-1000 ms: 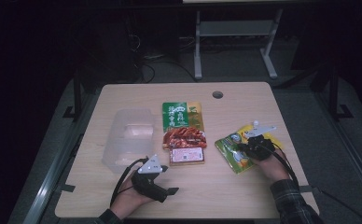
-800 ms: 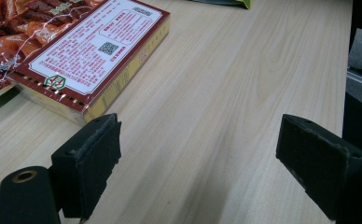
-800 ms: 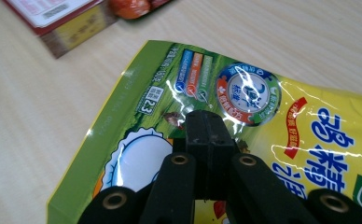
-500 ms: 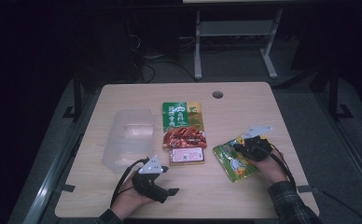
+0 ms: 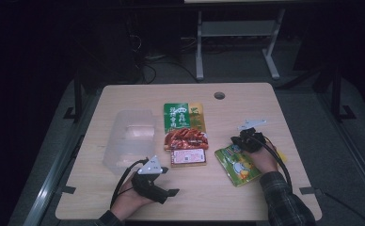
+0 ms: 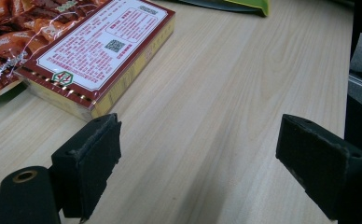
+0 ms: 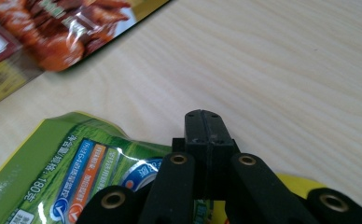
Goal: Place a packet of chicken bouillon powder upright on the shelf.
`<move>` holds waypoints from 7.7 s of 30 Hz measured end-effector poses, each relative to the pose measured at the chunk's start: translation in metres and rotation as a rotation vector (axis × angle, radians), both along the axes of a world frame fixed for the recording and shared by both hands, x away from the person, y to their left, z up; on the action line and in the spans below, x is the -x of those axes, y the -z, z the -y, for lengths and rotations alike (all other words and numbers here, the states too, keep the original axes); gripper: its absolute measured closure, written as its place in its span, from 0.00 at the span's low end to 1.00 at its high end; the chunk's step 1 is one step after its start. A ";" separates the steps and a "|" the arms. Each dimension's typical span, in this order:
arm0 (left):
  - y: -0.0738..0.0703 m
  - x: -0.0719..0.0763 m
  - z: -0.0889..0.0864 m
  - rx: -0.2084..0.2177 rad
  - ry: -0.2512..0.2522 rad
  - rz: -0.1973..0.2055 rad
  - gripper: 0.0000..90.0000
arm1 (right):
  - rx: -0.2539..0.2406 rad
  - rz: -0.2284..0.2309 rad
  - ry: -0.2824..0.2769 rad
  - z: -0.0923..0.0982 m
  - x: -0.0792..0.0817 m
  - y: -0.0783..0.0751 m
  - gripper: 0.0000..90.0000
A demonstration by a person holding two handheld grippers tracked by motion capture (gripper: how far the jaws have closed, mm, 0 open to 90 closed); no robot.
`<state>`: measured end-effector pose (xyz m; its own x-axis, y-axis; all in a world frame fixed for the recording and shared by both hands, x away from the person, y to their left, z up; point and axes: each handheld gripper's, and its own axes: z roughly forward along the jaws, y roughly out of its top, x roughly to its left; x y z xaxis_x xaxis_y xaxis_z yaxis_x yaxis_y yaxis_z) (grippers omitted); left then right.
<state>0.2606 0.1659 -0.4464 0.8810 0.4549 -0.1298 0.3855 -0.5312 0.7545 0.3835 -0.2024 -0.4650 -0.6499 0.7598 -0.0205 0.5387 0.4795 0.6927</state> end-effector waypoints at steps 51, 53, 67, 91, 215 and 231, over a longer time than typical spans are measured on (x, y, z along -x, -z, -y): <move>-0.002 0.005 0.001 -0.011 0.024 0.007 0.15 | -0.044 -0.118 0.056 0.084 0.074 -0.004 1.00; -0.002 0.005 0.002 -0.009 0.025 0.008 0.15 | -0.039 -0.120 0.033 0.077 0.078 -0.005 1.00; -0.004 0.000 0.025 0.004 0.081 0.010 0.14 | -0.035 -0.144 -0.172 0.016 0.089 -0.004 1.00; 0.019 -0.038 0.111 -0.088 0.129 -0.095 0.20 | -0.075 -0.080 -0.131 0.031 0.152 -0.024 1.00; -0.059 -0.050 0.038 0.244 -0.093 0.033 0.86 | -0.577 0.108 -0.279 -0.016 0.099 -0.064 0.97; -0.053 -0.007 0.019 0.137 -0.094 0.052 0.43 | -0.571 0.167 -0.266 -0.018 0.098 -0.084 0.97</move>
<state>0.2678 0.1469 -0.3932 0.8424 0.5170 -0.1517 0.3875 -0.3857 0.8373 0.2854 -0.1845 -0.3812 -0.8402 0.4949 0.2218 0.3157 0.1137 0.9420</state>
